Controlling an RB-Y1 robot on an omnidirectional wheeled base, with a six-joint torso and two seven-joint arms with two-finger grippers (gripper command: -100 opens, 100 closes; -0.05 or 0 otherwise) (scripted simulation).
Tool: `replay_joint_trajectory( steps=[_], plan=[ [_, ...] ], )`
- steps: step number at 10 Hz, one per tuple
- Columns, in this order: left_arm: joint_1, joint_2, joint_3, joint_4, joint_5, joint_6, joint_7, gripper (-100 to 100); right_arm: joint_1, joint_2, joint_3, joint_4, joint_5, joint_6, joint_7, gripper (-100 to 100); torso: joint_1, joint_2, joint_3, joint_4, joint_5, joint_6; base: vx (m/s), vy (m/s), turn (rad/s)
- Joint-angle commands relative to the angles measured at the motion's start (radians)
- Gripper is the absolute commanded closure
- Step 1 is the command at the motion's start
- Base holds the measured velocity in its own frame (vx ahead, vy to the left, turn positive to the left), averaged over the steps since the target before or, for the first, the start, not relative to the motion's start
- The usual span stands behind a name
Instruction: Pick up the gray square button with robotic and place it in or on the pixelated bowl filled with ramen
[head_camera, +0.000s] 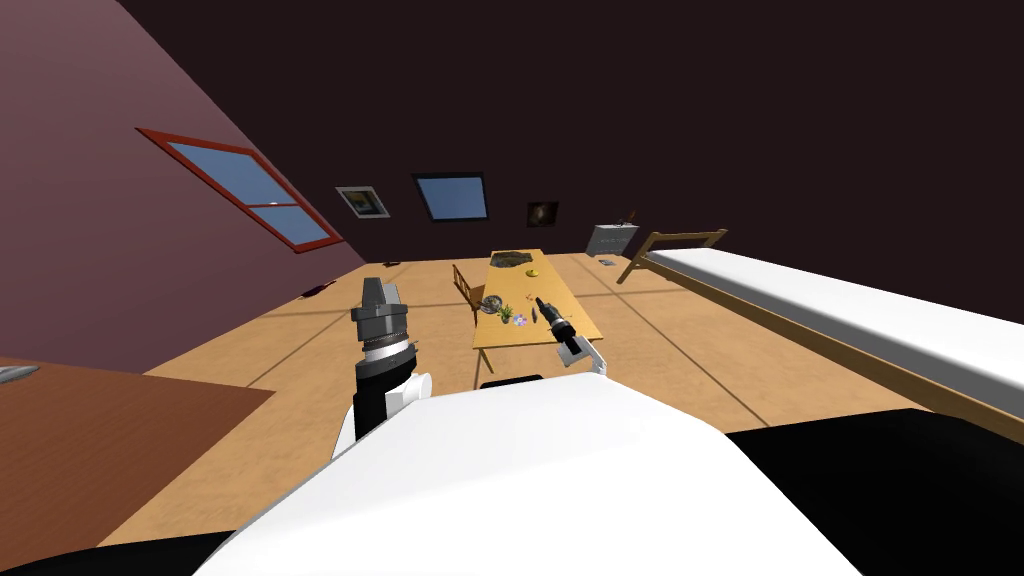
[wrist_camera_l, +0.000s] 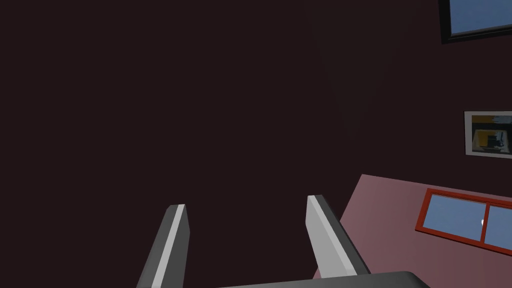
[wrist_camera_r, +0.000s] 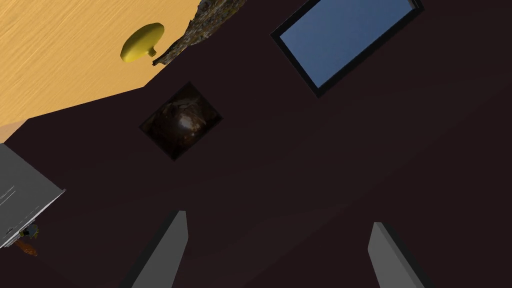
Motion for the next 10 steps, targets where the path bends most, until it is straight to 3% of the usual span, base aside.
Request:
replay_joint_trajectory(
  steps=[1, 3, 5, 10],
  plan=[
    [0.0, 0.0, 0.0, 0.0, 0.0, 0.0, 0.0, 0, -0.011, -0.001, 0.003, 0.033, 0.008, 0.011, 0.009, -100, 0.0, 0.0, 0.0, 0.0, 0.0, 0.0, 0.012, 0.02, 0.023],
    [0.0, 0.0, 0.0, 0.0, 0.0, 0.0, 0.0, 0, -0.055, -0.016, 0.012, 0.11, 0.037, 0.051, 0.035, -100, 0.0, 0.0, 0.0, 0.0, 0.0, 0.0, 0.015, 0.029, 0.059],
    [0.0, 0.0, 0.0, 0.0, 0.0, 0.0, 0.0, 0, -0.055, -0.016, 0.012, 0.13, 0.037, 0.051, 0.035, -100, 0.0, 0.0, 0.0, 0.0, 0.0, 0.0, 0.016, 0.022, 0.008],
    [0.0, 0.0, 0.0, 0.0, 0.0, 0.0, 0.0, 0, -0.118, -0.042, 0.026, 0.262, 0.079, 0.11, 0.073, -100, -0.001, 0.0, 0.0, 0.0, 0.0, 0.0, 0.012, 0.017, 0.036]
  ],
)
